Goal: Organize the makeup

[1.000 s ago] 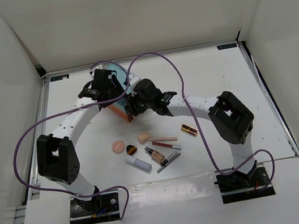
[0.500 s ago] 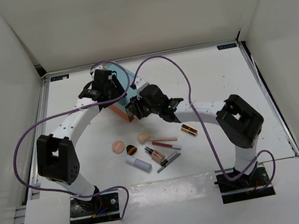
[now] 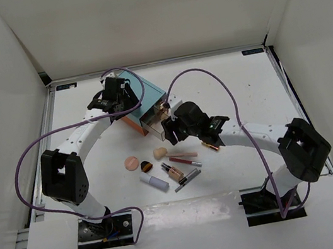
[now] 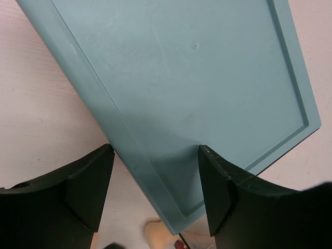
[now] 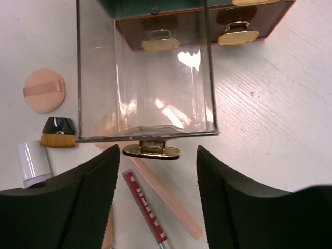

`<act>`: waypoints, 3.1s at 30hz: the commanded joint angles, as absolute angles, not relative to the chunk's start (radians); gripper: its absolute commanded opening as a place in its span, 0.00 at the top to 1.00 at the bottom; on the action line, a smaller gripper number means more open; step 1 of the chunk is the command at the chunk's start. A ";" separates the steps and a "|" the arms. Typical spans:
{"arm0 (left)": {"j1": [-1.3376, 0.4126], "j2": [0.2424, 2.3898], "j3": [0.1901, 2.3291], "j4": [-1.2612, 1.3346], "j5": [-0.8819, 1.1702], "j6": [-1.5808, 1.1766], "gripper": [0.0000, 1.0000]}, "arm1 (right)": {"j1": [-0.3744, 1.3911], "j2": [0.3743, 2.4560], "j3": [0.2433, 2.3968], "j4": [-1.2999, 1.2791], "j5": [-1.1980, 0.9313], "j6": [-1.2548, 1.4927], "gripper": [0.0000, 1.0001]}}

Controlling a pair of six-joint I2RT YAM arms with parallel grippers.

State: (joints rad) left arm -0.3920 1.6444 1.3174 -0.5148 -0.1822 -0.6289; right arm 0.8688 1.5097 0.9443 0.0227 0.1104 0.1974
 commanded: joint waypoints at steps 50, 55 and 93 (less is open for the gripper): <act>-0.422 1.049 0.996 -0.966 -0.291 -0.735 0.02 | 0.669 1.331 1.021 -0.337 -0.052 -0.100 0.83; -0.422 1.049 0.989 -0.951 -0.285 -0.733 0.02 | 0.753 1.417 1.221 -0.304 -0.064 -0.094 0.82; -0.942 1.239 1.124 -0.839 -0.058 -0.374 0.06 | 0.641 1.197 1.135 -0.374 0.218 0.285 0.13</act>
State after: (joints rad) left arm -0.7784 1.1919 1.1069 -0.8276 -0.1120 -0.4484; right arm 0.7036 1.2896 1.2148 -0.3141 0.1642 0.1944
